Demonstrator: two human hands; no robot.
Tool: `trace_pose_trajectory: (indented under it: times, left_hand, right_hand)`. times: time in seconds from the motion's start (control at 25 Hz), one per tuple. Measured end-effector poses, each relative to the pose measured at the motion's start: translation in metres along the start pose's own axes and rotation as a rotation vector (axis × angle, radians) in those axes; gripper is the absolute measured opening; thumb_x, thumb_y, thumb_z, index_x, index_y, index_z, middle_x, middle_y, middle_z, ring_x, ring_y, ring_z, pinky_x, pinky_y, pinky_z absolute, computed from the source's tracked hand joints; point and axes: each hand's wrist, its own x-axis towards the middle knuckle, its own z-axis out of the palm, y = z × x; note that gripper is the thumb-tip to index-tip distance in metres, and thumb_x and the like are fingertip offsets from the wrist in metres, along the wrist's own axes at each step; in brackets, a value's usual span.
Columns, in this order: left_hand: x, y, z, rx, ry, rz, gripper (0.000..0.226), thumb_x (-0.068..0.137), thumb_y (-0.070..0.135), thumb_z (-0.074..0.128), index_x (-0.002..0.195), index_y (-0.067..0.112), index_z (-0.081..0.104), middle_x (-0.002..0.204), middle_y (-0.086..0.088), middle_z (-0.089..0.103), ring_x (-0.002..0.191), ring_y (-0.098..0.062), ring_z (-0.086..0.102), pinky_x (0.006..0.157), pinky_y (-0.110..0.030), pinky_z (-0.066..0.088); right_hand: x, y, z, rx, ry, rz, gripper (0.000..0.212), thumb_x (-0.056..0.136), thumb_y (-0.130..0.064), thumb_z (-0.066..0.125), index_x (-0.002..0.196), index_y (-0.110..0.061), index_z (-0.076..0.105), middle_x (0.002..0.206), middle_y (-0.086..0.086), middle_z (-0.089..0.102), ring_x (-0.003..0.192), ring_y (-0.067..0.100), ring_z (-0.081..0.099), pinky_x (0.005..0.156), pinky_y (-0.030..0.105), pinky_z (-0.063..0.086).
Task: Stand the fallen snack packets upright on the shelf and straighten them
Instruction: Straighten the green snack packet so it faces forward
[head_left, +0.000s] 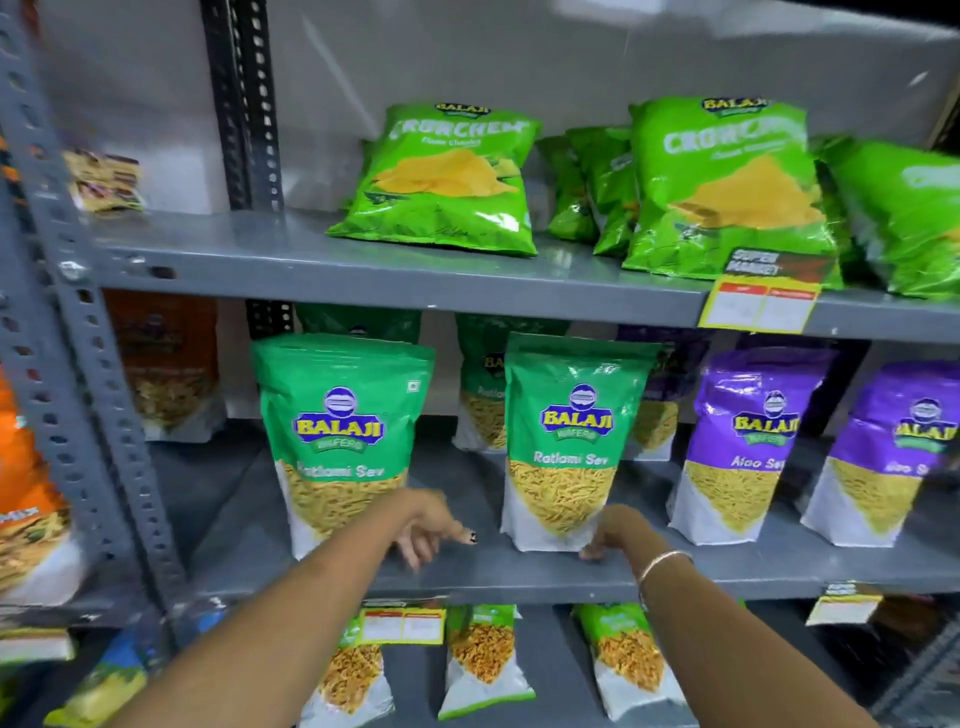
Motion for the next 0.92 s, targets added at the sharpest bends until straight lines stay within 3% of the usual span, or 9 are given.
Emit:
trace_pose_trajectory:
  times: [0.08,0.16,0.24,0.28,0.4,0.6,0.76,0.84,0.92]
  left_hand:
    - [0.021,0.032,0.034,-0.180,0.219,0.157,0.069,0.081,0.030,0.066,0.136,0.002,0.035,0.137,-0.018,0.044,0.126,-0.028,0.045,0.108,-0.041,0.041]
    - [0.036,0.053,0.057,-0.324,0.342,0.263,0.082,0.073,0.027,0.074,0.141,0.004,0.032,0.149,-0.014,0.038,0.134,-0.027,0.040,0.110,-0.037,0.037]
    - [0.049,0.062,0.074,-0.429,0.441,0.299,0.081,0.061,0.027,0.079,0.130,0.004,0.045,0.141,-0.014,0.050,0.126,-0.027,0.050,0.106,-0.039,0.042]
    - [0.050,0.066,0.079,-0.453,0.505,0.286,0.076,0.060,0.026,0.079,0.125,0.002,0.049,0.136,-0.015,0.054,0.123,-0.028,0.053,0.102,-0.037,0.044]
    - [0.052,0.062,0.075,-0.382,0.686,0.202,0.053,0.071,0.019,0.076,0.115,-0.002,0.057,0.126,-0.018,0.061,0.116,-0.030,0.057,0.092,-0.036,0.047]
    - [0.044,0.041,0.066,-0.324,0.695,0.179,0.048,0.071,0.021,0.076,0.110,-0.001,0.059,0.121,-0.017,0.065,0.112,-0.030,0.061,0.093,-0.039,0.050]
    - [0.021,0.047,0.054,-0.607,0.617,0.316,0.037,0.080,0.035,0.067,0.106,0.011,0.057,0.104,0.000,0.064,0.099,-0.019,0.057,0.085,-0.031,0.044]
    - [0.010,0.057,0.032,-0.765,0.610,0.375,0.027,0.085,0.049,0.052,0.089,0.022,0.053,0.083,0.008,0.052,0.082,-0.016,0.049,0.084,-0.031,0.035]
    - [-0.003,0.070,0.014,-0.888,0.604,0.417,0.031,0.086,0.051,0.047,0.067,0.028,0.041,0.071,0.009,0.039,0.066,-0.012,0.041,0.081,-0.032,0.032]
  right_hand:
    - [0.027,0.026,-0.004,0.108,0.027,-0.133,0.077,0.079,-0.042,0.064,0.138,-0.003,0.037,0.146,0.012,0.040,0.136,0.031,0.036,0.114,0.038,0.029]
    - [0.027,0.033,-0.008,0.373,0.022,-0.206,0.097,0.054,-0.040,0.086,0.132,-0.002,0.042,0.141,0.012,0.046,0.128,0.029,0.044,0.108,0.041,0.038]
    - [0.032,0.039,-0.008,0.494,0.064,-0.269,0.045,0.057,-0.016,0.087,0.090,-0.017,0.057,0.111,0.008,0.060,0.103,0.023,0.054,0.087,0.033,0.045]
    - [0.033,0.041,-0.009,0.508,0.067,-0.290,0.036,0.061,-0.009,0.083,0.077,-0.021,0.052,0.100,0.007,0.059,0.095,0.021,0.053,0.079,0.030,0.042]
    - [0.031,0.035,-0.006,0.552,0.048,-0.396,0.036,0.064,-0.003,0.080,0.089,-0.012,0.056,0.093,0.006,0.057,0.091,0.018,0.052,0.074,0.024,0.037]
    - [0.023,0.025,0.006,0.579,-0.007,-0.449,0.059,0.063,0.001,0.080,0.116,0.002,0.054,0.099,0.006,0.056,0.093,0.018,0.054,0.077,0.022,0.039]
    - [0.014,0.006,-0.028,0.824,-0.289,-0.528,0.065,0.063,-0.007,0.080,0.119,-0.005,0.047,0.116,0.008,0.062,0.095,0.016,0.064,0.071,0.022,0.053]
    - [0.014,-0.014,-0.063,1.081,-0.245,-0.495,0.058,0.071,-0.014,0.075,0.123,-0.006,0.049,0.109,0.008,0.066,0.095,0.021,0.064,0.079,0.031,0.053]
    - [0.011,-0.032,-0.093,1.226,-0.155,-0.503,0.036,0.079,-0.010,0.067,0.113,-0.004,0.058,0.092,0.005,0.071,0.087,0.022,0.065,0.089,0.039,0.052]
